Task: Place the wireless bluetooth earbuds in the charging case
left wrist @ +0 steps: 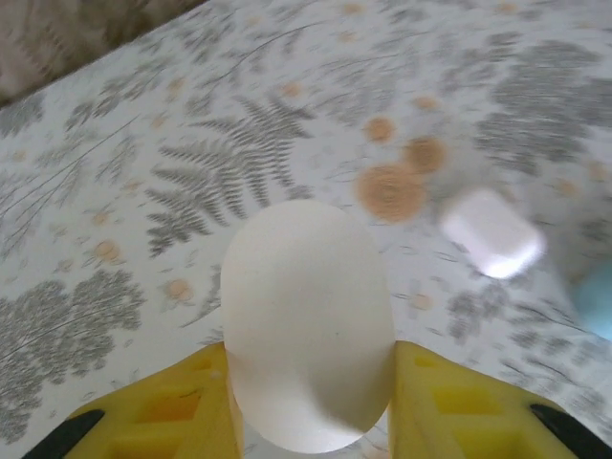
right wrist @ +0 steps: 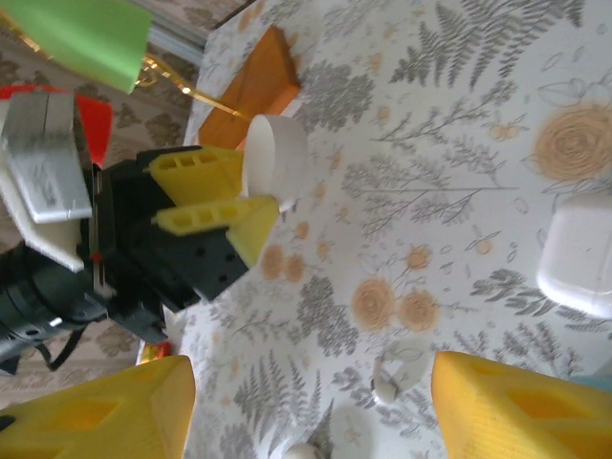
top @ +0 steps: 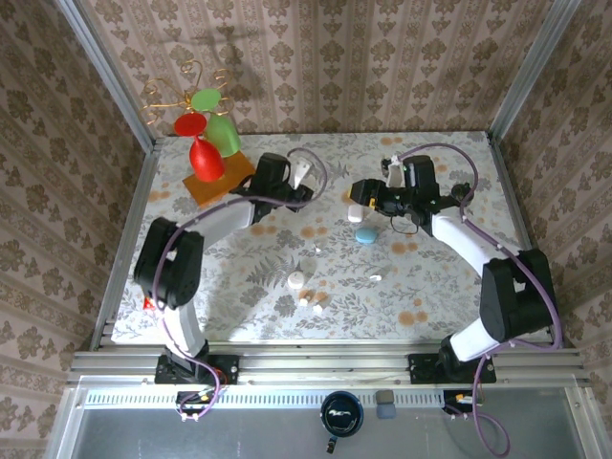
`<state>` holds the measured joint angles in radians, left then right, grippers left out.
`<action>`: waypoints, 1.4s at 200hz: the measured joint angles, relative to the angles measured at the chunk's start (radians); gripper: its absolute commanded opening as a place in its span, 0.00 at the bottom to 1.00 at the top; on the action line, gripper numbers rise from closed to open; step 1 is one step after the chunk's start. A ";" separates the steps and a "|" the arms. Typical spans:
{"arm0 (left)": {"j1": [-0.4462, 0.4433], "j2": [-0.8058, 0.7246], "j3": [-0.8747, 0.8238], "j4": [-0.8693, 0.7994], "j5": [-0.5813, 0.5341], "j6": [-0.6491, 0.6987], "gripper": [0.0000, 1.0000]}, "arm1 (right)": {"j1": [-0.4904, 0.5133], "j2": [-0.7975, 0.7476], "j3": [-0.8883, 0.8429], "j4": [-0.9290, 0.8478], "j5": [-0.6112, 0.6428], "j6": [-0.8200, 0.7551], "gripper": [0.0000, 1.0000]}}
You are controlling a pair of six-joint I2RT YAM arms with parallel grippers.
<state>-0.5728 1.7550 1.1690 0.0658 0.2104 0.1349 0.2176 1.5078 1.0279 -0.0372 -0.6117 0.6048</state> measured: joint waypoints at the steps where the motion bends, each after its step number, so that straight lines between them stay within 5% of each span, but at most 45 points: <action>1: -0.003 -0.006 -0.011 0.010 0.004 0.003 0.36 | 0.000 -0.001 0.000 0.000 -0.002 0.000 0.68; 45: -0.103 -0.166 -0.272 0.217 0.161 0.092 0.37 | -0.002 -0.040 -0.002 -0.067 -0.131 -0.024 0.67; 116: -0.140 -0.232 -0.319 0.306 0.267 0.151 0.34 | -0.002 -0.023 -0.005 -0.132 -0.290 -0.064 0.67; 198: -0.139 -0.232 -0.319 0.309 0.304 0.151 0.36 | -0.002 0.032 -0.010 -0.147 -0.348 -0.079 0.40; 249: -0.139 -0.232 -0.319 0.306 0.316 0.151 0.36 | -0.002 0.037 -0.010 -0.145 -0.369 -0.079 0.42; 280: -0.139 -0.224 -0.319 0.297 0.317 0.151 0.37 | -0.002 0.056 -0.010 -0.130 -0.385 -0.077 0.32</action>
<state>-0.7120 1.5307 0.8501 0.3626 0.5274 0.2855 0.2161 1.5639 1.0183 -0.1673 -0.9966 0.5274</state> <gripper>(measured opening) 0.371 0.354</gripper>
